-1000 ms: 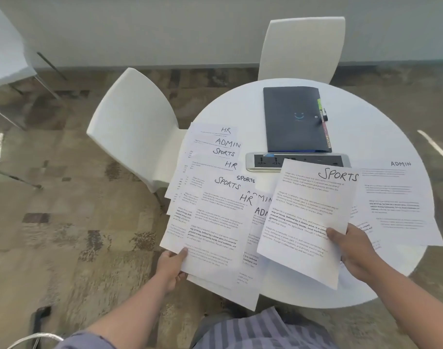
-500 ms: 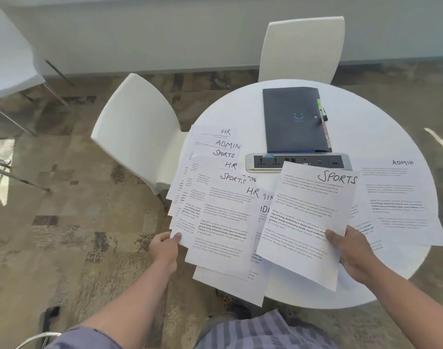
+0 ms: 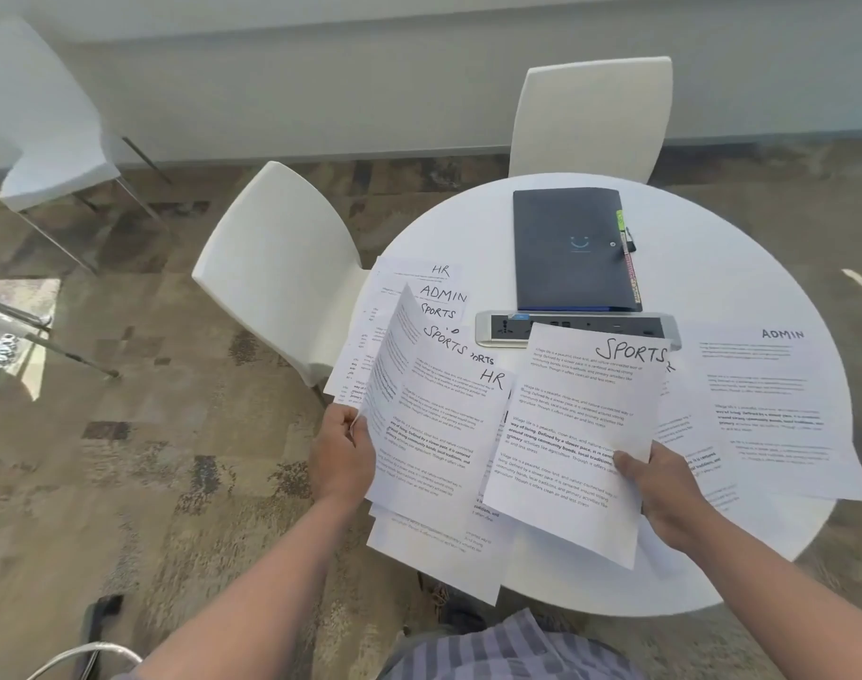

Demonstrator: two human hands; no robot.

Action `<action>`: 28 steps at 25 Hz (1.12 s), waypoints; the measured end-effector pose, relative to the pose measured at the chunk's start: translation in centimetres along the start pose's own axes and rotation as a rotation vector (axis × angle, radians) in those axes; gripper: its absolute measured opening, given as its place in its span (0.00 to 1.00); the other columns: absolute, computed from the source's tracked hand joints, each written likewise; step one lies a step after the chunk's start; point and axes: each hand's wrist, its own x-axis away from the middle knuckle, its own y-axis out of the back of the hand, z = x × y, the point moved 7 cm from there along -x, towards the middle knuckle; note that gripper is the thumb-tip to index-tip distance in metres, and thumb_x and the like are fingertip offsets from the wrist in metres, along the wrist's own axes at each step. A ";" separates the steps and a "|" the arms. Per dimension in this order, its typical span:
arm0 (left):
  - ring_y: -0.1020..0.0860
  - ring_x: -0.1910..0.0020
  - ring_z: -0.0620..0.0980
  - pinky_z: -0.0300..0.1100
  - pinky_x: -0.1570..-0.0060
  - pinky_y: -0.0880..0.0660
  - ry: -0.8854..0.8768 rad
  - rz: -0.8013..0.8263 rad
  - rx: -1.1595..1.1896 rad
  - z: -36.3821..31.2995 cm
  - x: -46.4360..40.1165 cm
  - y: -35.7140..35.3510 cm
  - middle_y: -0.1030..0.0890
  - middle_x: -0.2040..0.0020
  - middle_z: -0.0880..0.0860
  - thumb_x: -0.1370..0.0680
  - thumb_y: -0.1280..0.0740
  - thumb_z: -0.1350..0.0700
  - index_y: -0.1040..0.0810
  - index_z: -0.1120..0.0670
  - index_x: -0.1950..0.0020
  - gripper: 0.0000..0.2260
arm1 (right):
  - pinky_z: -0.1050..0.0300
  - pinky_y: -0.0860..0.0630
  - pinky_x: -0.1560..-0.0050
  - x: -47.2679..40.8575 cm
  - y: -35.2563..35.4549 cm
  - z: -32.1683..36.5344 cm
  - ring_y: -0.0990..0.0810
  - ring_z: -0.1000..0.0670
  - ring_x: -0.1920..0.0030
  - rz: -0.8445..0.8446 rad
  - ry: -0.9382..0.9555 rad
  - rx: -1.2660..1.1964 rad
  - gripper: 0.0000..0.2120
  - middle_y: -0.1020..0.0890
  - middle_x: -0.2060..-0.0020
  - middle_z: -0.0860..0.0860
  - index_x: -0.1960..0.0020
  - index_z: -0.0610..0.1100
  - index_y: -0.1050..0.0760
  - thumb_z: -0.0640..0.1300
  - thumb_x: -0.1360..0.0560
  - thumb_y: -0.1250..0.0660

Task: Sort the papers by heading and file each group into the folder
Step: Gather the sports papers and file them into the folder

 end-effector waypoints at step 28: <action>0.26 0.67 0.49 0.38 0.72 0.25 0.222 0.016 0.959 -14.8 6.1 2.3 0.20 0.55 0.56 0.19 0.30 0.61 0.25 0.53 0.48 0.05 | 0.43 0.19 0.47 -0.7 -2.5 4.6 0.17 0.41 0.43 0.309 -0.045 -0.155 0.11 0.16 0.44 0.45 0.43 0.44 0.23 0.33 0.16 0.41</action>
